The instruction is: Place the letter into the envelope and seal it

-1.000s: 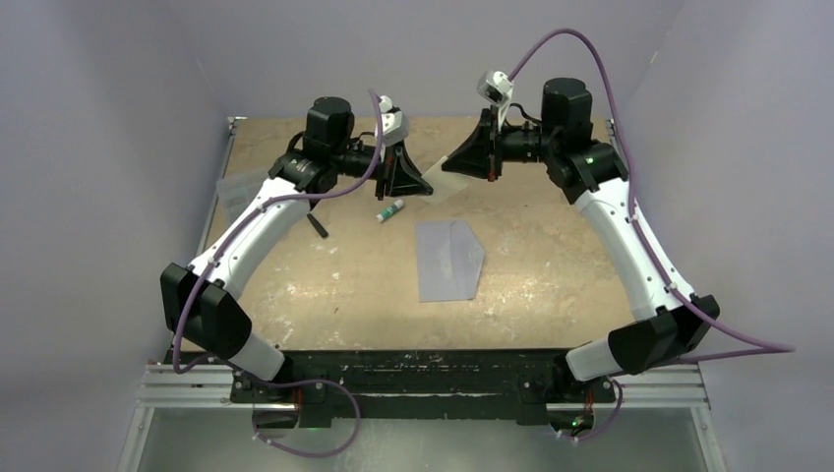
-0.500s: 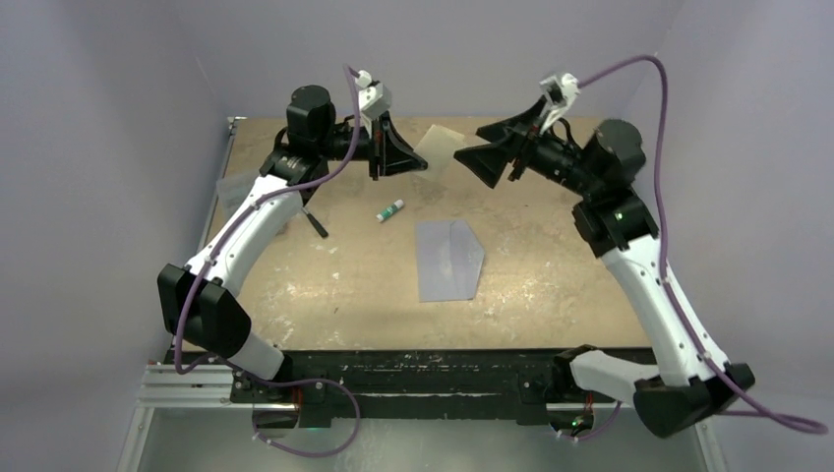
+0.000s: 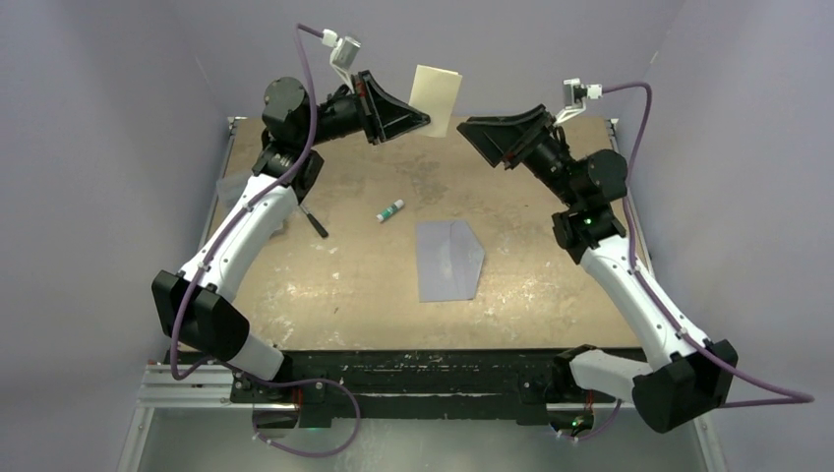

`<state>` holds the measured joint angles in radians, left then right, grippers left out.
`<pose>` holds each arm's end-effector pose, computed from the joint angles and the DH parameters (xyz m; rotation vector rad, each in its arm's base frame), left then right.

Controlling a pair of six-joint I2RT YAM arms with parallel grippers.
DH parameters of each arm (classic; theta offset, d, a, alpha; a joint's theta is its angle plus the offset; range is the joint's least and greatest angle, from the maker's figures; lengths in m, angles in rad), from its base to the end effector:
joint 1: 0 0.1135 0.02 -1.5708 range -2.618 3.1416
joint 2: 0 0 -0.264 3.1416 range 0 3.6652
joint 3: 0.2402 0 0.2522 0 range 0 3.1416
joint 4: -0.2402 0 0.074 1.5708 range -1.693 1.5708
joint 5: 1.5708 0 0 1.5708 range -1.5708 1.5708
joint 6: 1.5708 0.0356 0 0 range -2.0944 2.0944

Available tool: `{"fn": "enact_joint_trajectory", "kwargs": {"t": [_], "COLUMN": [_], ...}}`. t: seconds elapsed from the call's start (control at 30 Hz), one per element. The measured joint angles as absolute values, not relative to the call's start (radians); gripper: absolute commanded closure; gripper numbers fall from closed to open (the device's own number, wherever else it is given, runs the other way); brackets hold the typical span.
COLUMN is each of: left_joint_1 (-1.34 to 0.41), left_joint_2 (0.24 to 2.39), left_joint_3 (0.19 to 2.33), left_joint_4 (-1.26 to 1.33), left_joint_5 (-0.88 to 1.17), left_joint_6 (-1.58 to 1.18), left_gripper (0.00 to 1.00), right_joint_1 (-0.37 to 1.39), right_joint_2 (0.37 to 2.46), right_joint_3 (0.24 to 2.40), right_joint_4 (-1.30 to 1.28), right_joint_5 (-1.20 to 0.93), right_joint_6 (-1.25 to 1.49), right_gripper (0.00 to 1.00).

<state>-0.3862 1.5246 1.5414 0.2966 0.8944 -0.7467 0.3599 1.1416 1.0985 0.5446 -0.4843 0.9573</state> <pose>0.3076 -0.1550 0.4710 0.6079 1.4264 -1.4791 0.2281 0.1035 0.4537 -0.1204 1.2440 1.4174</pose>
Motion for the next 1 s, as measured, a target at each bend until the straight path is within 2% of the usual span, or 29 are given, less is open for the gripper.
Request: {"fn": "enact_joint_trajectory", "kwargs": {"t": [0.4, 0.57, 0.73, 0.87, 1.0], "left_joint_1": [-0.382, -0.382, -0.382, -0.382, -0.382], "left_joint_2": [1.524, 1.524, 1.524, 1.524, 1.524], "left_joint_3": [1.564, 1.564, 1.565, 1.565, 1.567], "left_joint_4": [0.393, 0.428, 0.456, 0.456, 0.447], "left_joint_5": [0.879, 0.884, 0.886, 0.886, 0.886], "left_joint_6": [-1.017, -1.086, -1.124, -1.134, -1.124], "left_gripper": [1.00, 1.00, 1.00, 1.00, 0.98], "right_joint_1": [0.363, 0.367, 0.368, 0.368, 0.369], "right_joint_2": [1.334, 1.374, 1.401, 1.410, 1.433], "right_joint_3": [1.266, 1.312, 1.343, 1.349, 1.370], "right_joint_4": [0.729, 0.734, 0.734, 0.749, 0.775], "right_joint_5": [-0.541, -0.573, -0.599, -0.621, -0.648], "right_joint_6": [1.166, 1.184, 1.187, 1.195, 1.218], "right_gripper": [0.29, 0.41, 0.58, 0.79, 0.92]}}
